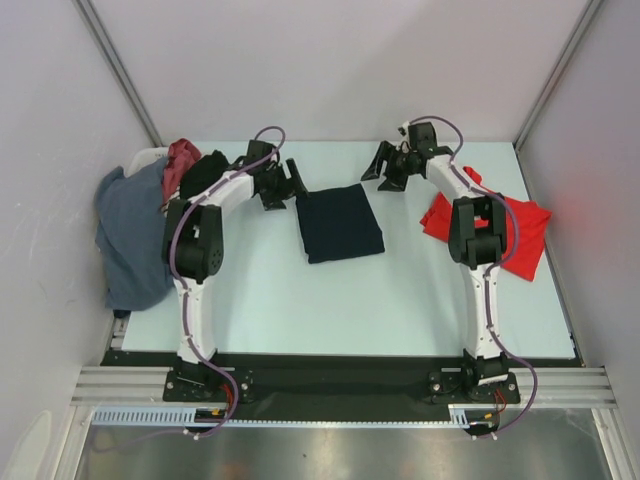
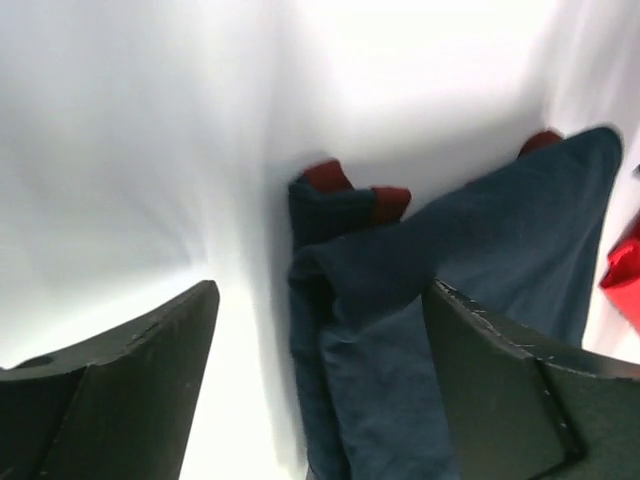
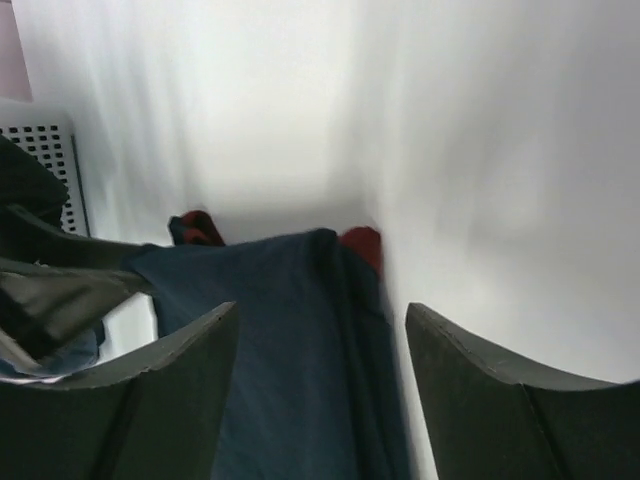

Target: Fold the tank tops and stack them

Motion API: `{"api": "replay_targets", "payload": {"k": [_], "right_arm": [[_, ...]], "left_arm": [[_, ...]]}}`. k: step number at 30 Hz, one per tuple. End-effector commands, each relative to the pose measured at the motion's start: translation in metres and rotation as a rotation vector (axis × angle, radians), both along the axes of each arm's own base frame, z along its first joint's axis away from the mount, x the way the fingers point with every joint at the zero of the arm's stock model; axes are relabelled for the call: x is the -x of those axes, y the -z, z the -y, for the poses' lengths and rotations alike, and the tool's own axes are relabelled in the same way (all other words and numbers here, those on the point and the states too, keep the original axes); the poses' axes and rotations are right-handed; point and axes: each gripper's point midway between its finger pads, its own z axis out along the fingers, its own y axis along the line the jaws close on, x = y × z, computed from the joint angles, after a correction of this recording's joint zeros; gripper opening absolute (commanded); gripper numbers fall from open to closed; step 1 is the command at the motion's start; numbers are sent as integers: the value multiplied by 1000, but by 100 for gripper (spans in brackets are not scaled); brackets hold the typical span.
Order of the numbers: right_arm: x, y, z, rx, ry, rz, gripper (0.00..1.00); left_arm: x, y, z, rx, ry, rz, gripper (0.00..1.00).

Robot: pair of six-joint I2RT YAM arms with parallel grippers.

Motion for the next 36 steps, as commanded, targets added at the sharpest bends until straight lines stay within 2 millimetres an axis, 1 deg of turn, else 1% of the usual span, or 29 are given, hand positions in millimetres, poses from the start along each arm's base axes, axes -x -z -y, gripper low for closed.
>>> {"api": "replay_targets", "payload": {"k": [1,2,3,4,5,6,7,8,9,10,11,13,14,15,16,17,18,19,20,21,22,23,25,26,29,30,31,33,36], "right_arm": [[7,-49,-3,-24,-14,140,72],[10,-71,-4,-34,-27,199,66],[16,-73,-3,-39,-34,205,63],[28,-59,-3,-38,-43,167,60],[35,-75,-5,-56,-59,198,54],[43,-73,-5,-61,-68,185,51],[50,-75,-7,-69,-79,188,48],[64,-60,-10,-75,-94,161,45],[73,-74,-13,-88,-106,188,39],[81,-76,-16,-104,-117,189,36],[95,-68,-24,-138,-153,179,29],[110,-78,-31,-214,-177,165,21],[117,-87,-39,-273,-221,186,17],[128,-78,-42,-303,-234,144,7],[138,-78,-49,-338,-246,112,3],[142,-87,-56,-385,-292,149,0],[156,-77,-62,-406,-316,113,0],[162,-76,-67,-446,-315,71,0],[168,-80,-73,-499,-372,101,0],[177,-71,-79,-525,-397,71,0],[180,-68,-82,-548,-410,55,0],[183,-54,-85,-571,-426,16,0],[182,-32,-86,-572,-412,-39,0],[181,-7,-86,-575,-378,-118,0],[188,16,-83,-626,-349,-169,0],[189,34,-80,-627,-331,-202,0],[189,43,-78,-622,-317,-216,0],[192,64,-74,-598,-295,-256,0],[192,74,-71,-546,-280,-258,0]], "left_arm": [[-14,-54,-5,10,-14,170,88],[-11,-75,-7,12,-14,216,88],[-6,-81,-6,8,-10,235,88],[0,-79,-9,-5,-15,236,88],[6,-94,-10,-4,-15,265,86],[11,-98,-8,-7,-11,271,85],[19,-92,-8,-14,-8,257,84],[25,-106,-5,3,3,284,81],[29,-107,0,15,17,291,78],[39,-102,8,26,43,283,74],[41,-113,19,74,72,314,64],[48,-114,37,132,121,313,52],[47,-109,44,157,126,296,38],[47,-107,50,178,145,284,32],[41,-111,56,192,154,290,27],[37,-95,60,198,151,255,22],[30,-95,66,222,163,268,20],[19,-98,70,234,160,279,18],[10,-68,71,226,151,224,14],[6,-58,73,227,155,191,12],[-8,-65,76,239,157,205,10],[-14,-35,78,235,150,148,9],[-27,-30,78,264,139,140,8],[-30,-16,76,261,127,118,8],[-44,-5,65,252,80,121,7],[-48,-2,59,250,63,116,7],[-53,-4,57,254,57,123,7],[-57,8,51,248,44,99,7],[-61,11,45,223,55,93,8]]}}
